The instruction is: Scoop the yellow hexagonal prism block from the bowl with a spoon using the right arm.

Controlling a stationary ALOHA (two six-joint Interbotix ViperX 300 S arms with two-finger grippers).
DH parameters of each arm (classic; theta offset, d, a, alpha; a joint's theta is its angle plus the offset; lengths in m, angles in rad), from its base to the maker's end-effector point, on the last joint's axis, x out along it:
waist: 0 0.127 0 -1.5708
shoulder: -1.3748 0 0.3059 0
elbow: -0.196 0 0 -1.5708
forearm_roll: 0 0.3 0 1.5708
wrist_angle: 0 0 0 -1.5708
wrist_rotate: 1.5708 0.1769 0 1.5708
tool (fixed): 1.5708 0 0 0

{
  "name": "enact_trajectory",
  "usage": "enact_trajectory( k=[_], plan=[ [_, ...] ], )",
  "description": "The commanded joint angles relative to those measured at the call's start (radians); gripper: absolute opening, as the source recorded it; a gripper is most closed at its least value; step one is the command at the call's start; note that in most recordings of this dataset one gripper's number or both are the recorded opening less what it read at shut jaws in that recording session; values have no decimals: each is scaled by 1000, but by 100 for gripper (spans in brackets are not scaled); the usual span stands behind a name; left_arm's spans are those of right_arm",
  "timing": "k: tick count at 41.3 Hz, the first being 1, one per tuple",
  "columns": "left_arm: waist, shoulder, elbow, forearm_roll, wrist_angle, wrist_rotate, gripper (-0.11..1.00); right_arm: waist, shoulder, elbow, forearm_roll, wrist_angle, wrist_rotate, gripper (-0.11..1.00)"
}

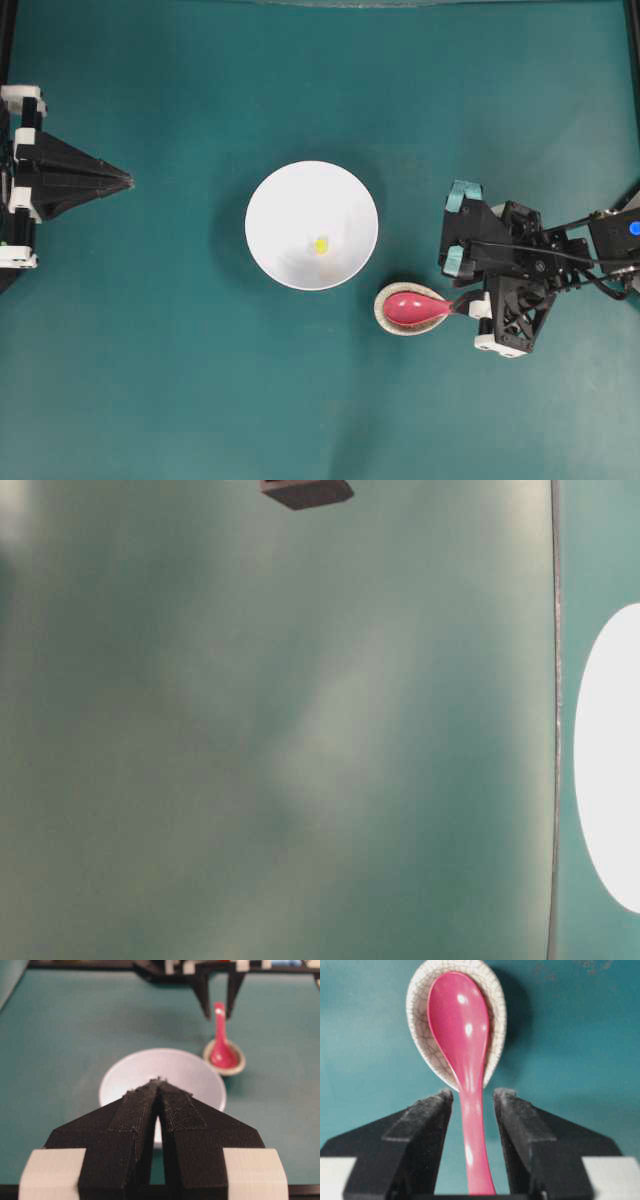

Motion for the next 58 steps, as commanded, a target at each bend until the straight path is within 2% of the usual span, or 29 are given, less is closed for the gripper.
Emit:
enact_trajectory(
  k=[1,5,12,17,22,26,34,39,49,58],
  plan=[
    [2,8,-21,3,-3,-2,0,2,-23,-20,-5,57,0,47],
    [2,9,-21,3,-3,-2,0,2,-23,-44,-12,121,-5,48],
    [2,9,-21,3,-3,-2,0,2,-25,-52,-37,60,-6,52],
    [2,9,-21,3,-3,-2,0,2,-44,-28,-86,-55,-6,58],
    [2,9,-20,3,-3,-2,0,3,-83,41,-138,-227,-6,59],
    [2,9,-20,3,-3,-2,0,3,-110,97,-155,-365,-6,59],
    [2,9,-20,3,-3,-2,0,3,-144,213,-153,-634,-8,59],
    [2,9,-20,3,-3,-2,0,3,-143,270,-144,-739,-8,57],
    [2,9,-20,3,-8,-2,0,3,-143,357,-114,-879,-8,56],
    [2,9,-20,3,-9,-3,0,2,-143,442,-57,-1002,-31,56]
  ],
)
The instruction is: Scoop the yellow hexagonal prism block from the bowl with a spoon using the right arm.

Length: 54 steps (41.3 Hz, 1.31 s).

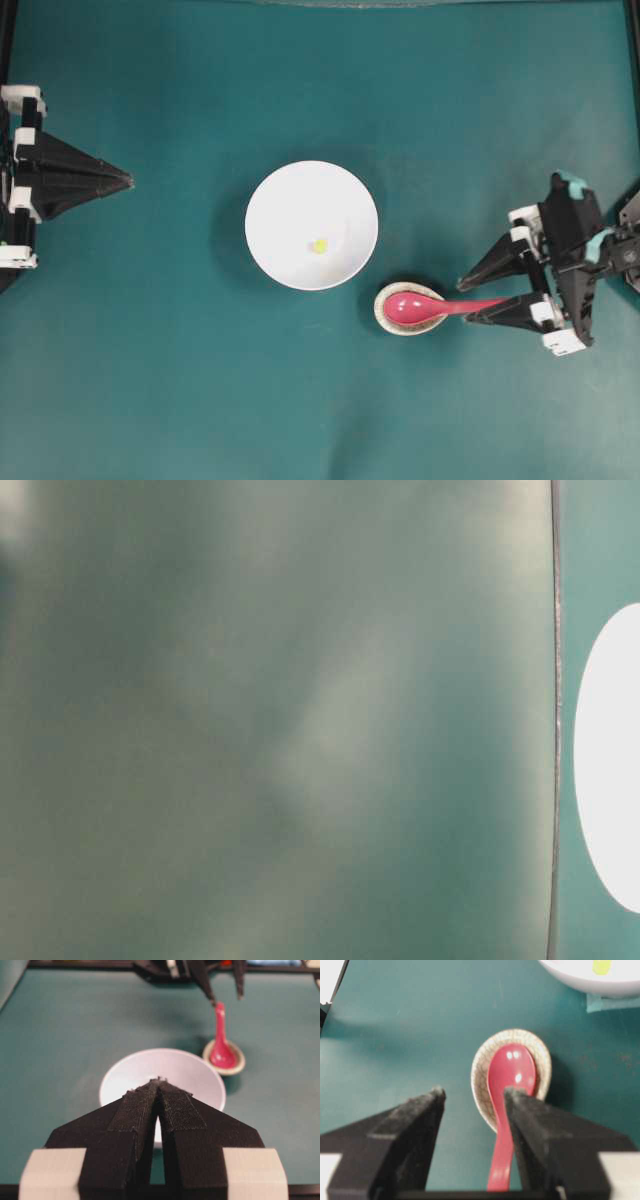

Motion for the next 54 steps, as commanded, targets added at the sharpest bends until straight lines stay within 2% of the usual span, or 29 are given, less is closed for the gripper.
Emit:
enact_trajectory(
  k=[1,6,11,20,26,31,41,46,50,54],
  plan=[
    [2,9,-20,3,-9,-2,0,2,-14,25,31,-71,-14,56],
    [0,9,-20,3,-9,-3,0,2,-3,91,95,-210,-54,56],
    [0,11,-20,3,-9,-3,0,5,26,135,138,-333,-84,56],
    [2,9,-20,3,-5,-5,0,34,137,150,160,-474,-101,56],
    [2,9,-20,3,-3,-5,0,69,238,149,198,-572,-109,56],
    [2,9,-20,3,-3,-5,0,123,321,152,264,-678,-132,56],
    [2,9,-20,3,-3,-6,0,285,456,129,477,-811,-178,56],
    [2,9,-20,3,-3,-9,0,359,506,112,563,-856,-202,56],
    [0,9,-20,3,-3,-9,0,382,537,94,601,-862,-221,56],
    [2,9,-20,3,-3,-11,0,385,561,81,603,-862,-227,56]
  ],
)
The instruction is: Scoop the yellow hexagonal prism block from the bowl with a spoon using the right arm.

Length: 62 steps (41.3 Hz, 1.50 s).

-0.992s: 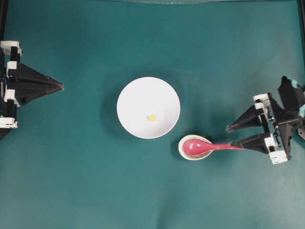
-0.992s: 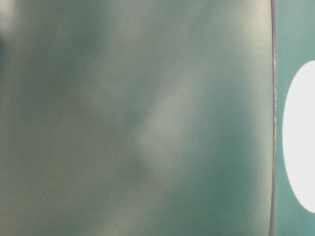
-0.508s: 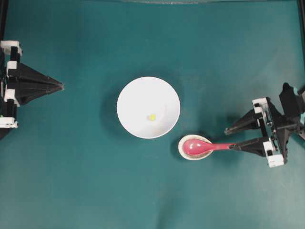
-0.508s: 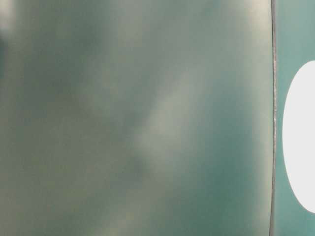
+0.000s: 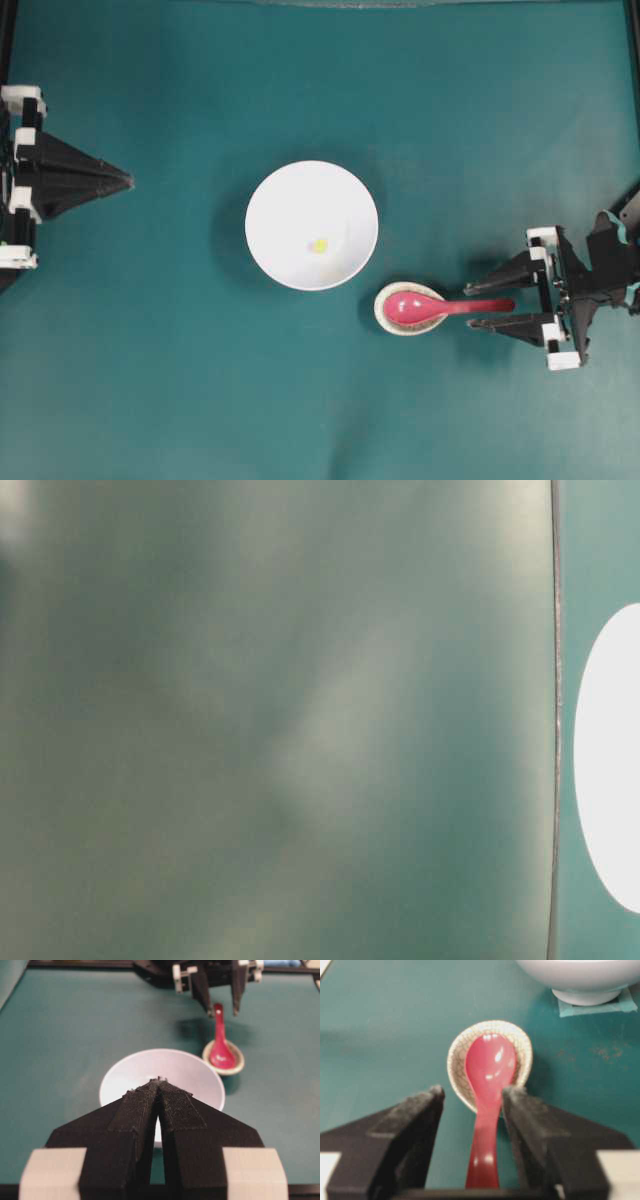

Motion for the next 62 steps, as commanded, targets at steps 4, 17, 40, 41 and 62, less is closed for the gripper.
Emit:
enact_trajectory(
  k=[4,17,40,41,62],
  plan=[
    [3,8,-20,3,-3,-5,0,6,18,-23,6,-5,-8,56],
    [3,8,-21,3,-3,-8,0,8,31,-40,9,61,-20,55],
    [3,8,-21,3,-3,-8,0,8,31,-41,11,63,-40,55],
    [3,8,-21,3,-5,-8,0,9,31,-41,11,63,-40,55],
    [3,8,-21,3,-8,-8,0,9,31,-44,34,71,-58,41]
  ],
)
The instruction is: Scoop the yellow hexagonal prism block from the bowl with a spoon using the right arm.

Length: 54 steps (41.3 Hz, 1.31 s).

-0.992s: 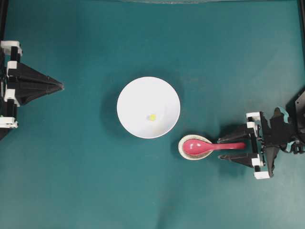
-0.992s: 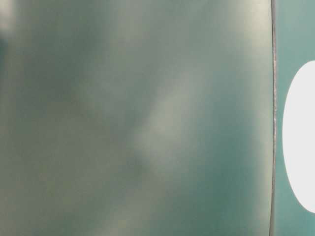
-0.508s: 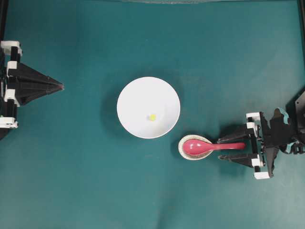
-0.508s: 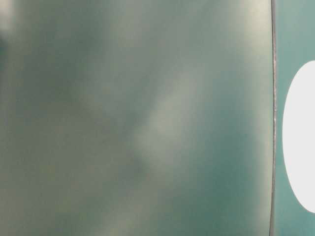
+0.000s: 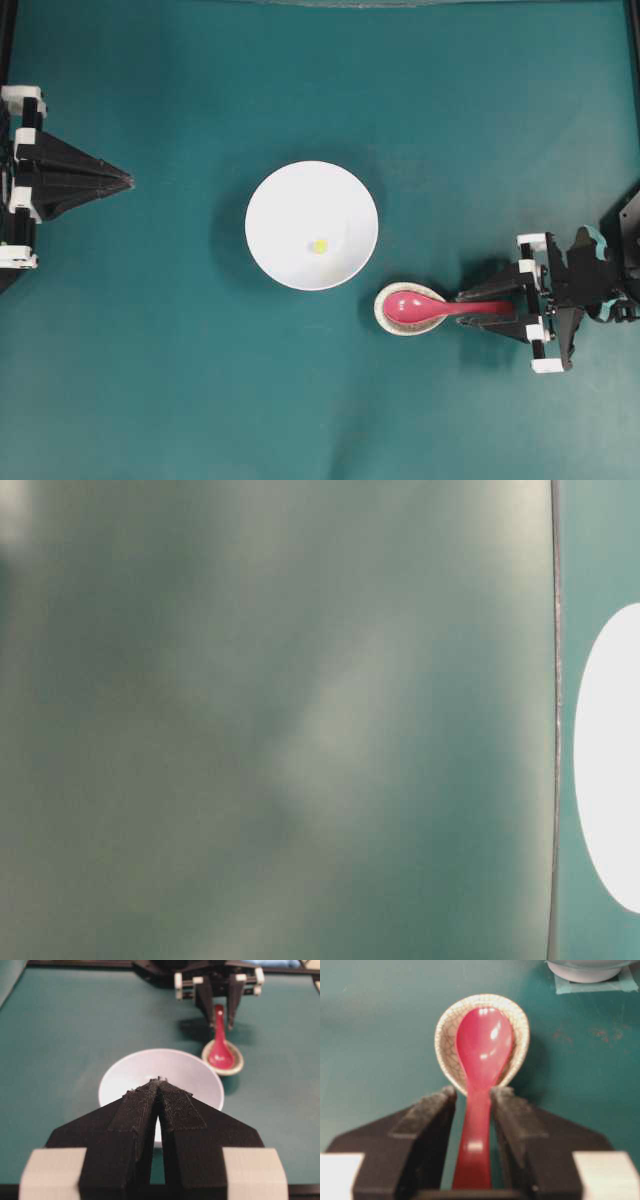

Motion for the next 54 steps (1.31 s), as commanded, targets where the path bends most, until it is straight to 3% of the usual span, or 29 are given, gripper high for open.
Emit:
enact_trajectory(
  k=[1,21,31,41,47,54],
  plan=[
    [2,9,-23,3,-8,-2,0,5,-12,-5,6,2,-3,41],
    [2,9,-21,3,-9,-2,0,6,-12,-11,6,3,-3,41],
    [2,9,-21,3,-9,-2,0,3,-15,-11,6,2,-3,24],
    [2,9,-23,3,-9,-2,0,-29,-107,0,6,17,-15,24],
    [2,9,-23,3,-11,0,0,-67,-219,0,6,98,-67,24],
    [2,9,-23,3,-12,2,0,-149,-396,-37,6,328,-199,24]
  ],
)
